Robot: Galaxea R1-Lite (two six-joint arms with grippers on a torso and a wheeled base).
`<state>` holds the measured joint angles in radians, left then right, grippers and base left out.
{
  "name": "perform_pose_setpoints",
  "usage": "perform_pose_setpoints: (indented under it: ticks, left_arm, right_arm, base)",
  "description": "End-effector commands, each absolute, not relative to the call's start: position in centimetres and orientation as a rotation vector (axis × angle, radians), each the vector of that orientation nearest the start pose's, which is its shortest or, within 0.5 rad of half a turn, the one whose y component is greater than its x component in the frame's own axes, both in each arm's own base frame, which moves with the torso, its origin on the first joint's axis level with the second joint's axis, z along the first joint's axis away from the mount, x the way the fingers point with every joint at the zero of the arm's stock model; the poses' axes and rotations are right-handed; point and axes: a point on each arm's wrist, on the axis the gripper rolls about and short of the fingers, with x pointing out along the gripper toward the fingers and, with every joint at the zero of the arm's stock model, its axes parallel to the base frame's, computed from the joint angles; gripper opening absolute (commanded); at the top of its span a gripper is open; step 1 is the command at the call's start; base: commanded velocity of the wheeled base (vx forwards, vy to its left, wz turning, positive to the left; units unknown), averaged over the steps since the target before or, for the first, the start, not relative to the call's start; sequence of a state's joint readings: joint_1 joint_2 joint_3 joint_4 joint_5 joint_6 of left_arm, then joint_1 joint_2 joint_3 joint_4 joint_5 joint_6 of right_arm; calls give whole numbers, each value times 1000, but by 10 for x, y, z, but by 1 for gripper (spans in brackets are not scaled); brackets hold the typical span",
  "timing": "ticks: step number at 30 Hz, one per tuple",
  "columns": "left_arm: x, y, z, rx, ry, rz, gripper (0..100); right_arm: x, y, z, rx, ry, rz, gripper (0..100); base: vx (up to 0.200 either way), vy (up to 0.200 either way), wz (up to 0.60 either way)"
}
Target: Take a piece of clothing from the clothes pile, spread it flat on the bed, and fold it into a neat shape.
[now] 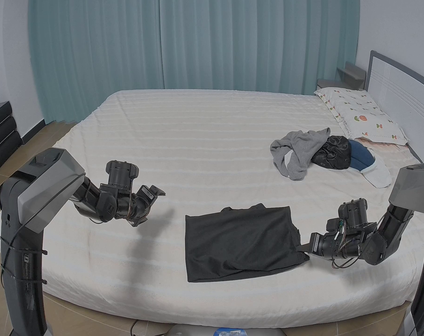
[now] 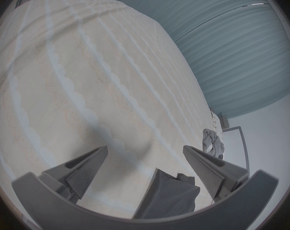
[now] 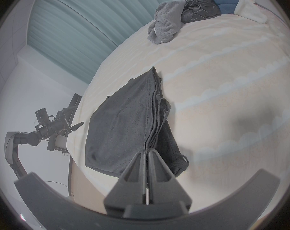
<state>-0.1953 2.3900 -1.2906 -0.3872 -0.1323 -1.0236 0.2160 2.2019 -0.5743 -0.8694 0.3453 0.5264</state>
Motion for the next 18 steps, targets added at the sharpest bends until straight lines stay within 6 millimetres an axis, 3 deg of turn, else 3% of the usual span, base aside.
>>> perform_pose_setpoints:
  ticks: [1, 18]
  left_arm:
    - [435, -88, 18, -950, 805, 79, 100]
    - [435, -87, 18, -953, 807, 77, 100]
  right_arm:
    - [304, 72, -3, 538, 884, 316, 0]
    - [287, 59, -4, 451, 899, 323, 0]
  base:
    - [0, 0, 0]
    - [0, 0, 0]
